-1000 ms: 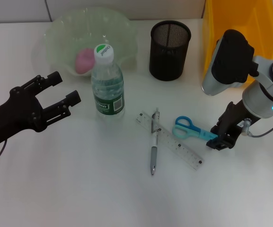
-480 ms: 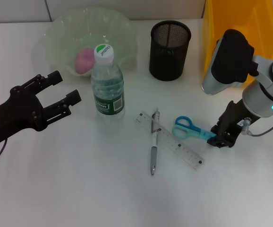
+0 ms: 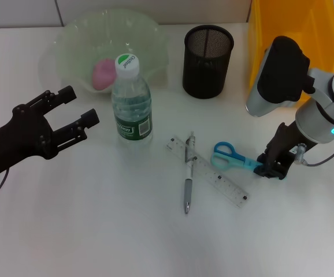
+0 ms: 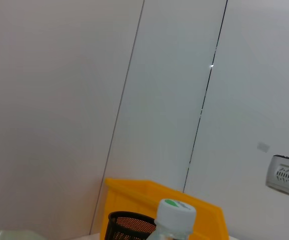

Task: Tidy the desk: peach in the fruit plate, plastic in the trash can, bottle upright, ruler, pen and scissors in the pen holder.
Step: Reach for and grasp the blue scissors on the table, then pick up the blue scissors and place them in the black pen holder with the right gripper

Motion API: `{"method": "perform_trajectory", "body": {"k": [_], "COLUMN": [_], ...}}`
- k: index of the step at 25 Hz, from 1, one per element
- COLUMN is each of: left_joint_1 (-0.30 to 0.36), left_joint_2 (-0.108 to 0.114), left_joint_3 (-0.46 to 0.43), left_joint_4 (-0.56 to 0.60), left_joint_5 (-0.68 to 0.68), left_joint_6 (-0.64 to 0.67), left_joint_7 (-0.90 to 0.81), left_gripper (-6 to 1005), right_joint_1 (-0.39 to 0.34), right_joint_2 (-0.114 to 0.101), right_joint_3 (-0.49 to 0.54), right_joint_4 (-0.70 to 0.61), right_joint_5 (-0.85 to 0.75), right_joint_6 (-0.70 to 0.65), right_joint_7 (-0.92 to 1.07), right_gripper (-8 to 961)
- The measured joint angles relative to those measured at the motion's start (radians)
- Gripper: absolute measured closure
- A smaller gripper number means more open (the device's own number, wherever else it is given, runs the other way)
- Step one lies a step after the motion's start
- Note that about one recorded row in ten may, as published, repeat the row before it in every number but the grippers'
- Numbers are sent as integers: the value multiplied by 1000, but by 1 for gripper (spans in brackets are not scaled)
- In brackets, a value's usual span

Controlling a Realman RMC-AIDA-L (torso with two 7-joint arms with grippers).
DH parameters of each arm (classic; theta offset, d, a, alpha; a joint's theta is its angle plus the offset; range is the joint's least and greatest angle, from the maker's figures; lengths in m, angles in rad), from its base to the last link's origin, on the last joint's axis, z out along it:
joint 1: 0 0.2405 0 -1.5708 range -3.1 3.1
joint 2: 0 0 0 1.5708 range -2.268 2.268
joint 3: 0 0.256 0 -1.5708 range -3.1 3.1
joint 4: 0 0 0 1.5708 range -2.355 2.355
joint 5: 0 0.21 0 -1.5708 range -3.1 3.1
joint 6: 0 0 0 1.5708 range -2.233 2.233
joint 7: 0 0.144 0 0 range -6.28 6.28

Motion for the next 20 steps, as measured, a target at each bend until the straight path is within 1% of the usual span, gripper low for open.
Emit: {"method": "perform_trajectory", "body": {"k": [7,12,16,19,20], "left_joint_1": [-1,-1,-1,-1,-1], "left_joint_2": [0,0,0,0,0], "left_joint_3": [0,0,0,-1,-1], "left_joint_4": [0,0,0,0,0], "left_joint_5": [0,0,0,0,0], "left_joint_6": [-7,-7,-5,-3,-2], "left_joint_7": [0,0,0,0,0], "left_gripper": [200,201,201,201,201], "right_joint_1": [-3,-41,-76,-100,-110], "right_joint_2": [0,0,1,1,0], "right_joint_3": [-15,8,76,158,204], "right_joint_4": [-5,-82,-156,-203,-220], "right_joint_5": [-2,5,11,42,64], "right_joint_6": [2,-8,-22,-33,-34], "right_joint_7": [0,0,-5,-20,-31], "right_gripper": [752,754,749,745,743]}}
